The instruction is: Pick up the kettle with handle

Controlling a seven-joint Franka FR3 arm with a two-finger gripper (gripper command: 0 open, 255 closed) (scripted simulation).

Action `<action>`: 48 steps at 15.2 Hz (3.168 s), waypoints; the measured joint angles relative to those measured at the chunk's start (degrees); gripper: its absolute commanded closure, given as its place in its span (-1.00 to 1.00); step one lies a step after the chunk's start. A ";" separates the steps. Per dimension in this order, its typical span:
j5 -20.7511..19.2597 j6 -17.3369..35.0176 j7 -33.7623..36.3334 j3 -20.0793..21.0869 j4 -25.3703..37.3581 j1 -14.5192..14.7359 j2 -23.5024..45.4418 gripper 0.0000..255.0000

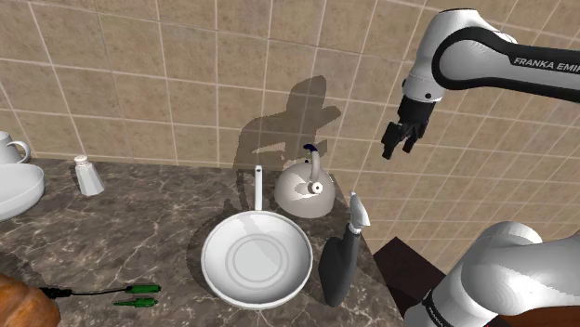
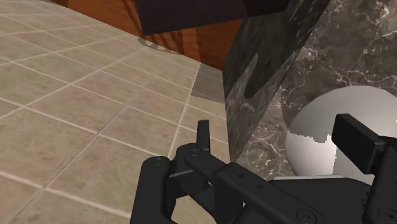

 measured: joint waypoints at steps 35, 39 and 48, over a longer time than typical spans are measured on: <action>8.48 19.97 39.14 19.73 10.13 -0.84 23.01 1.00; 8.50 19.60 39.10 19.69 10.33 -0.83 22.92 1.00; 8.29 13.00 38.90 19.24 16.80 -1.04 22.84 1.00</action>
